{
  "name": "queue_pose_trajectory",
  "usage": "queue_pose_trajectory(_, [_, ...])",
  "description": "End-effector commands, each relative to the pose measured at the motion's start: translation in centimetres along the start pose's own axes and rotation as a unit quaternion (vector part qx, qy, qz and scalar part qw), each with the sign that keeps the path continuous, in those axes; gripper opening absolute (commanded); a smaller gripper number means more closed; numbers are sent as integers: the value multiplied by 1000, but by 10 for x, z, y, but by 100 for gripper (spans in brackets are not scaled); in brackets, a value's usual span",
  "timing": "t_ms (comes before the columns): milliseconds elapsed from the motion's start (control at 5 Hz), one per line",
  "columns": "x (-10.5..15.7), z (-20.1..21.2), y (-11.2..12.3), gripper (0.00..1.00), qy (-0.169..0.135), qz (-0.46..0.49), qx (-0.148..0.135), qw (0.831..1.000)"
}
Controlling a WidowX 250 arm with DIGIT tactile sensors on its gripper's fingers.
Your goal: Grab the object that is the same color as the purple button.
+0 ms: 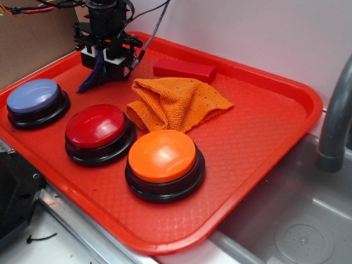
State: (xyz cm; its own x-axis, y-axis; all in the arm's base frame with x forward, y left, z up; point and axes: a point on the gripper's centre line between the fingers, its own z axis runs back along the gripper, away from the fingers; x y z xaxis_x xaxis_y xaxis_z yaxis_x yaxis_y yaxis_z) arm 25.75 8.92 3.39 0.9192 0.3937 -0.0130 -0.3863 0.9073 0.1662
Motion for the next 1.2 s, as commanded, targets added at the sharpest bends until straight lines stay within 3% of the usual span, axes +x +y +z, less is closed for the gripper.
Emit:
queue_pose_trajectory(0, [-12, 95, -37, 0, -60, -43, -72, 995])
queue_pose_trajectory(200, [-25, 122, -46, 0, -64, -68, -117, 989])
queue_pose_trajectory(400, [-43, 160, -51, 0, -67, -102, -184, 975])
queue_pose_trajectory(800, [-76, 197, -53, 0, -74, -132, -227, 962])
queue_pose_trajectory(1000, [-70, 183, -53, 0, -44, -120, -213, 969])
